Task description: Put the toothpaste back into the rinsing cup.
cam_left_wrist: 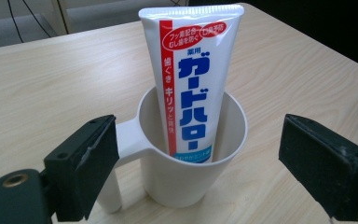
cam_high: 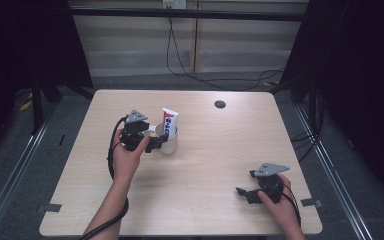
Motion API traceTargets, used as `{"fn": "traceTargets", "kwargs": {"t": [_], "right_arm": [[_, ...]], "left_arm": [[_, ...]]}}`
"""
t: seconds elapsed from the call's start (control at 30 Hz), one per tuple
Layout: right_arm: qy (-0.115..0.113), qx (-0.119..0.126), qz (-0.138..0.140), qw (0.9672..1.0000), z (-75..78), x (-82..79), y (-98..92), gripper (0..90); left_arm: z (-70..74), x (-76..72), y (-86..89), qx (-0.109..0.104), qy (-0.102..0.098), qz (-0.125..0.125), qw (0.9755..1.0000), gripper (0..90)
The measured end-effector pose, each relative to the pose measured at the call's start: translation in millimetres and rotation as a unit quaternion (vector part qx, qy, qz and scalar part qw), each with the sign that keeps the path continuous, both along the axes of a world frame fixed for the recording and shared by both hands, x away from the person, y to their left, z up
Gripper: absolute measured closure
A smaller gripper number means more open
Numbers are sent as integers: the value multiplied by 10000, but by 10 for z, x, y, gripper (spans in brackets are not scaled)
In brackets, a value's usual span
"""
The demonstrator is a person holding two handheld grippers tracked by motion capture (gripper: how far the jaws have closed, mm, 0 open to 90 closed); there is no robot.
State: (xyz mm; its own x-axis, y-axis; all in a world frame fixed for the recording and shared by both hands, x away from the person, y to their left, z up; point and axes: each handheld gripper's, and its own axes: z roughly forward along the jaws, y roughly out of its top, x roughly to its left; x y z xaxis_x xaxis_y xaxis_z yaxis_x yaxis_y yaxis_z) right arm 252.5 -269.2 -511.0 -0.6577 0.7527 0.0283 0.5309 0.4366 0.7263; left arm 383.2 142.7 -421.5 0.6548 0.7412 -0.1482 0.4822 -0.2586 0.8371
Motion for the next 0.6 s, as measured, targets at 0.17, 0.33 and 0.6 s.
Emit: {"fn": "traceTargets", "kwargs": {"t": [0.17,0.33,0.6], "right_arm": [[2,-1,1,10000,0,0,0,149],[2,-1,1,10000,0,0,0,149],[1,-1,1,10000,0,0,0,149]], "left_arm": [[5,-28,42,4,3,-14,10000,124],[-7,-60,73,-18,30,-32,10000,133],[-101,-118,113,30,78,-58,9999,139]]}}
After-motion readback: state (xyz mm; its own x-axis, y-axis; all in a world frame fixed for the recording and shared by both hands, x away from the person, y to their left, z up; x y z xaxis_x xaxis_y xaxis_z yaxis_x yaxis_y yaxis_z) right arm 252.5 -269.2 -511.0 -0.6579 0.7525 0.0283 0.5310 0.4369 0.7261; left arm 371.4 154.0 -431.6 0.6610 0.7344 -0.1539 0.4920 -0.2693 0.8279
